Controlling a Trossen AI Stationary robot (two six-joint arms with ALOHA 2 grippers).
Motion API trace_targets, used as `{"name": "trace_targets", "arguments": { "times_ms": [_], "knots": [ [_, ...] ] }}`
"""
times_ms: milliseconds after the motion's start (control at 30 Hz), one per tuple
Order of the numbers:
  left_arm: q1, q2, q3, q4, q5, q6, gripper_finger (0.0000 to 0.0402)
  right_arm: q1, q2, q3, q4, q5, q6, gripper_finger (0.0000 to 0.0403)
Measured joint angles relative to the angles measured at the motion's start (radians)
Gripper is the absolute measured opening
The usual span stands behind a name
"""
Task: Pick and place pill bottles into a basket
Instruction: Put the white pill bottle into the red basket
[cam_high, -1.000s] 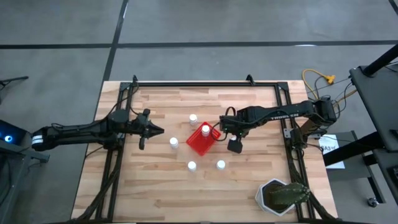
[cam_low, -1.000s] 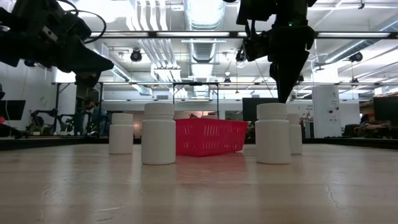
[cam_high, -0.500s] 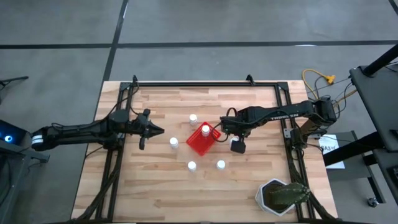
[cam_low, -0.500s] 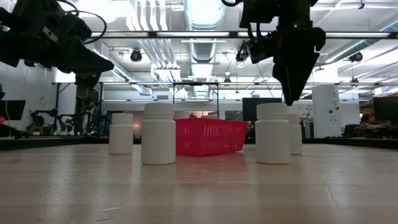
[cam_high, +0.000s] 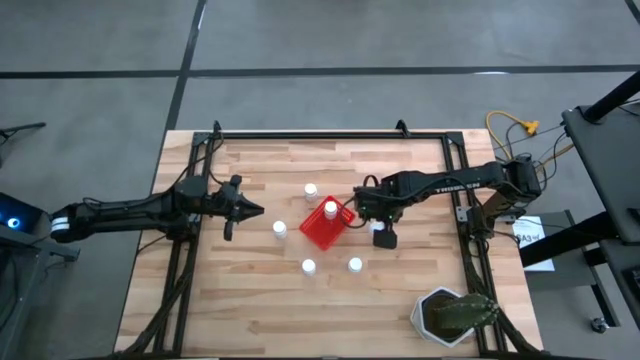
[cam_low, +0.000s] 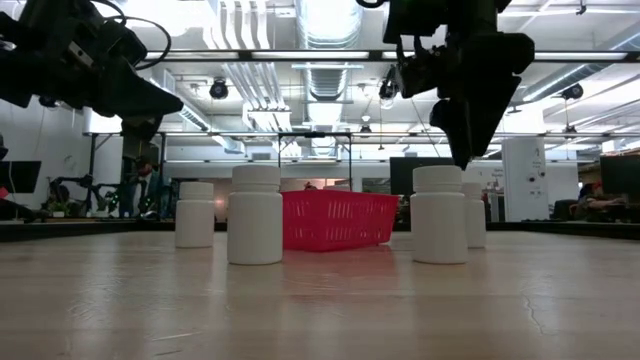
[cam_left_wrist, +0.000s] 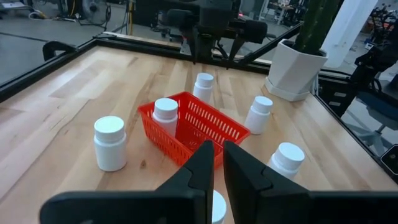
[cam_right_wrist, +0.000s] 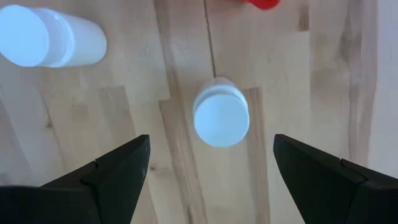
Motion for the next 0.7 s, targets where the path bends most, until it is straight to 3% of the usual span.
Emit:
{"name": "trace_targets", "arguments": {
  "times_ms": [700],
  "knots": [
    [0.000,0.000,0.000,0.000,0.000,0.000,0.0017,0.004,0.097,-0.001,0.065,-0.008,-0.019,0.0329]
  ]
}}
